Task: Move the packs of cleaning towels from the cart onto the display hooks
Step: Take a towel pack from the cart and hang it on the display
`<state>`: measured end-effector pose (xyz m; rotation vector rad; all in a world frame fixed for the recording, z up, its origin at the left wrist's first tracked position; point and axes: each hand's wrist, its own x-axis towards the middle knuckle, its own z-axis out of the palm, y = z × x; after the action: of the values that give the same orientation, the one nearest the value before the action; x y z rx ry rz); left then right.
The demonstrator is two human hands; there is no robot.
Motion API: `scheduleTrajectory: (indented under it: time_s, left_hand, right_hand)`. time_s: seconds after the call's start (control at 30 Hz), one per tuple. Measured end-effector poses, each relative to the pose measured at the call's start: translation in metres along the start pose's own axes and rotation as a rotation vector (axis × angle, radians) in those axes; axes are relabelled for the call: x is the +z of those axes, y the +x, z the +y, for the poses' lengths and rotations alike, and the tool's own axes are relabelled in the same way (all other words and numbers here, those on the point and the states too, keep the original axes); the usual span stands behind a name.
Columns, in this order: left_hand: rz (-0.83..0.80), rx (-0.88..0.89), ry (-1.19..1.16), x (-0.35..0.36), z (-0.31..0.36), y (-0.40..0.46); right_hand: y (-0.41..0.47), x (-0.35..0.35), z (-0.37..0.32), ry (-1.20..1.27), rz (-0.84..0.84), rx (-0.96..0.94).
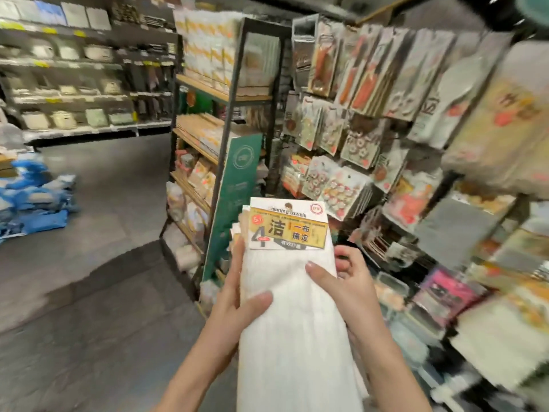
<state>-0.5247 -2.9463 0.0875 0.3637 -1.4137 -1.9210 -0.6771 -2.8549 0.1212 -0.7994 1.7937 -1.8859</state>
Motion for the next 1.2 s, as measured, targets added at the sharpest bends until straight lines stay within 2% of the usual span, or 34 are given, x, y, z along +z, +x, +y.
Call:
scheduleTrajectory:
  time_s: [0.27, 0.47, 0.57, 0.73, 0.93, 1.2]
  left_hand:
    - [-0.256, -0.081, -0.024, 0.140, -0.059, 0.007]
    - [-0.244, -0.103, 0.004, 0.249, -0.104, 0.000]
    - [-0.309, -0.154, -0.020, 0.285, -0.121, -0.003]
    - [-0.390, -0.145, -0.029, 0.324, -0.133, -0.001]
    - [-0.389, -0.112, 0.052, 0.343, -0.144, 0.016]
    - [-0.435, -0.231, 0.023, 0.351, -0.168, 0.062]
  right_hand:
    - [-0.031, -0.162, -0.001, 0.077, 0.278, 0.011]
    - [-0.060, -0.274, -0.002, 0.091, 0.429, 0.001]
    - [-0.068, -0.311, -0.004, 0.041, 0.513, -0.025]
    - [-0.074, -0.354, 0.001, 0.097, 0.590, -0.015]
    - [-0.067, -0.373, 0.006, 0.135, 0.603, 0.013]
    - [-0.029, -0.381, 0.008, 0.160, 0.614, 0.037]
